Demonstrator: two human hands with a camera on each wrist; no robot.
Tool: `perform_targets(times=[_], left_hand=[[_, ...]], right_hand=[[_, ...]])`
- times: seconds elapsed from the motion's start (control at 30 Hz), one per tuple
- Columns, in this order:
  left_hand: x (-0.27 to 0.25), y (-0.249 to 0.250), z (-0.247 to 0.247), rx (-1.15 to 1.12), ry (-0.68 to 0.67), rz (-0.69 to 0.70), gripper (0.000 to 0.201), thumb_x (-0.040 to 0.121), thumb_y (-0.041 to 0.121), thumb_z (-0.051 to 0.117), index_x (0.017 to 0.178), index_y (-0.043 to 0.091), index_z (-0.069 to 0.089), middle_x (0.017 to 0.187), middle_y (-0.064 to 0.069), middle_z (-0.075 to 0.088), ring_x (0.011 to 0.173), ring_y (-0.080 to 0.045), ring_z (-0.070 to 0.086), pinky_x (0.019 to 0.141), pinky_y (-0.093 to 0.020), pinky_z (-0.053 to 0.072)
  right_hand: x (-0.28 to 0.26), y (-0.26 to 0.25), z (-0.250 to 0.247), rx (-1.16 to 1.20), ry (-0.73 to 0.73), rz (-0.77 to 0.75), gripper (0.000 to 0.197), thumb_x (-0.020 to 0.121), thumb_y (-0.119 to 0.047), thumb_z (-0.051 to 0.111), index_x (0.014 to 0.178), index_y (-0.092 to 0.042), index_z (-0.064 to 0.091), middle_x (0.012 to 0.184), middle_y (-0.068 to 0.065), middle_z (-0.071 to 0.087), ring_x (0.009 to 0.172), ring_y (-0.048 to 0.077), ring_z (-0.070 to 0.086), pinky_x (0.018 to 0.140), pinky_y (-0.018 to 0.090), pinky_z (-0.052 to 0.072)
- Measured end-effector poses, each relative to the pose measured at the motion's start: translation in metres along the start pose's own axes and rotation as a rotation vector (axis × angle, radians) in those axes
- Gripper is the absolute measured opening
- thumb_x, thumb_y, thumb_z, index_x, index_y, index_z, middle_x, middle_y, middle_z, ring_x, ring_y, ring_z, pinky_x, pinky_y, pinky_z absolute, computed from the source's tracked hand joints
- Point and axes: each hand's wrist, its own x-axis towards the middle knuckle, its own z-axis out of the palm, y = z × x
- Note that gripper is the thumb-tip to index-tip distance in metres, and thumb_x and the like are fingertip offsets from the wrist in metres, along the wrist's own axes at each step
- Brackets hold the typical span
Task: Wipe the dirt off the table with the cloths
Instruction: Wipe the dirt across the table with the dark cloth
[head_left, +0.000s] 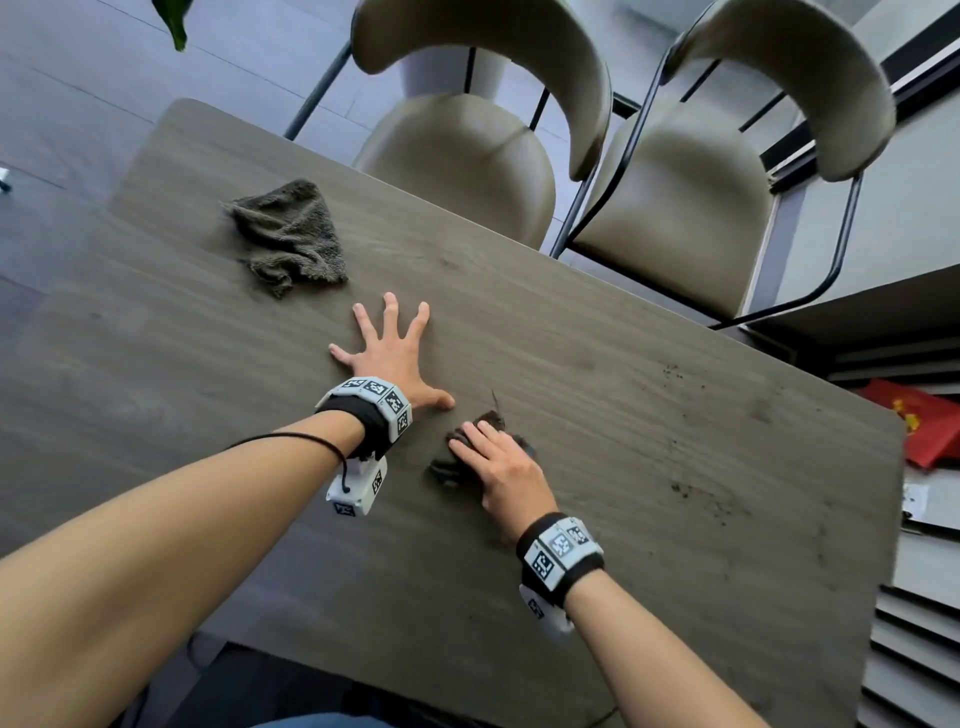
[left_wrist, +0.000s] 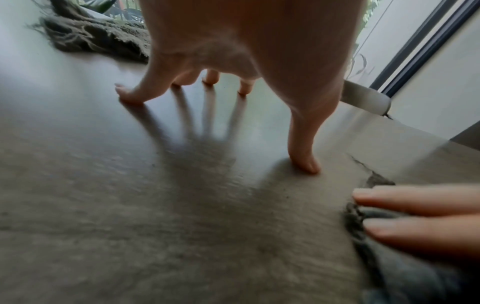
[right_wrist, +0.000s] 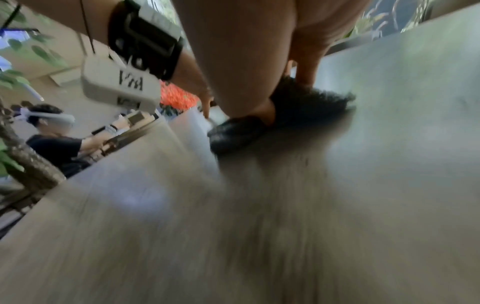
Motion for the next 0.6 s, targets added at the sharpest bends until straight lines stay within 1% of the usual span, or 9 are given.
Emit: perform_targets(times=[0.07, 0.1, 0.17, 0.27, 0.33, 0.4, 0.47, 0.5, 0.6], left_hand=[[0.001, 0.000, -0.002, -0.016, -0.012, -0.003, 0.141, 0.052, 0.075, 0.083, 0.155, 0.047, -0.009, 0.163, 0.003, -0.023, 0.150, -0.042, -0.019, 0.105, -0.081, 0.020], [0.001, 0.001, -0.003, -0.027, -0.021, -0.008, 0.141, 0.051, 0.074, 0.084, 0.154, 0.048, -0.008, 0.163, 0.003, -0.024, 0.150, -0.042, -0.020, 0.105, -0.082, 0.019], [0.001, 0.002, -0.005, -0.043, -0.039, -0.022, 0.142, 0.049, 0.073, 0.085, 0.154, 0.049, -0.008, 0.163, 0.005, -0.025, 0.150, -0.040, -0.022, 0.105, -0.082, 0.017], [0.001, 0.002, -0.006, -0.066, -0.050, -0.032, 0.143, 0.047, 0.071, 0.087, 0.153, 0.051, -0.006, 0.163, 0.008, -0.025, 0.150, -0.038, -0.023, 0.106, -0.082, 0.015], [0.001, 0.003, -0.007, -0.081, -0.050, -0.036, 0.143, 0.046, 0.070, 0.088, 0.153, 0.051, -0.004, 0.163, 0.009, -0.023, 0.150, -0.038, -0.023, 0.106, -0.082, 0.014], [0.001, 0.004, -0.008, -0.088, -0.051, -0.042, 0.142, 0.046, 0.069, 0.089, 0.154, 0.051, -0.002, 0.163, 0.008, -0.022, 0.150, -0.037, -0.023, 0.106, -0.082, 0.014], [0.001, 0.003, -0.009, -0.083, -0.047, -0.043, 0.142, 0.046, 0.068, 0.089, 0.154, 0.051, -0.002, 0.164, 0.009, -0.021, 0.151, -0.037, -0.022, 0.107, -0.082, 0.014], [0.000, 0.003, -0.009, -0.081, -0.049, -0.044, 0.142, 0.046, 0.068, 0.089, 0.154, 0.050, -0.001, 0.164, 0.009, -0.021, 0.151, -0.037, -0.021, 0.107, -0.081, 0.015], [0.000, 0.003, -0.008, -0.075, -0.053, -0.047, 0.142, 0.046, 0.069, 0.089, 0.154, 0.051, -0.002, 0.164, 0.009, -0.021, 0.151, -0.037, -0.021, 0.107, -0.081, 0.015]], right_hand=[[0.020, 0.011, -0.017, 0.002, 0.079, 0.014, 0.070, 0.052, 0.012, 0.069, 0.117, -0.015, 0.067, 0.121, 0.007, 0.064, 0.110, 0.028, 0.061, 0.092, 0.034, 0.053], [0.035, 0.020, -0.029, 0.017, 0.118, 0.056, 0.066, 0.057, 0.012, 0.066, 0.118, -0.014, 0.067, 0.120, 0.008, 0.064, 0.108, 0.029, 0.061, 0.092, 0.033, 0.052], [0.067, 0.044, -0.053, 0.060, 0.180, 0.191, 0.057, 0.070, 0.009, 0.056, 0.122, -0.013, 0.063, 0.122, 0.009, 0.062, 0.108, 0.030, 0.059, 0.095, 0.033, 0.049], [0.112, 0.090, -0.085, 0.091, 0.280, 0.432, 0.047, 0.081, 0.005, 0.050, 0.122, -0.016, 0.061, 0.121, 0.007, 0.057, 0.098, 0.031, 0.061, 0.089, 0.035, 0.049], [0.133, 0.114, -0.091, 0.076, 0.272, 0.548, 0.048, 0.082, 0.003, 0.048, 0.123, -0.019, 0.061, 0.126, 0.006, 0.056, 0.102, 0.032, 0.060, 0.091, 0.037, 0.048], [0.143, 0.123, -0.079, 0.036, 0.189, 0.628, 0.053, 0.081, 0.001, 0.047, 0.129, -0.020, 0.057, 0.135, 0.007, 0.052, 0.115, 0.033, 0.055, 0.096, 0.039, 0.045], [0.142, 0.112, -0.056, -0.002, 0.135, 0.651, 0.054, 0.084, -0.006, 0.049, 0.136, -0.020, 0.051, 0.144, 0.011, 0.043, 0.127, 0.033, 0.046, 0.102, 0.043, 0.040], [0.137, 0.102, -0.046, -0.015, 0.139, 0.633, 0.052, 0.087, -0.011, 0.049, 0.138, -0.020, 0.049, 0.148, 0.013, 0.040, 0.131, 0.034, 0.042, 0.106, 0.045, 0.037], [0.104, 0.071, -0.022, -0.003, 0.211, 0.505, 0.044, 0.094, -0.026, 0.046, 0.137, -0.018, 0.053, 0.147, 0.015, 0.043, 0.135, 0.034, 0.039, 0.112, 0.049, 0.031]])
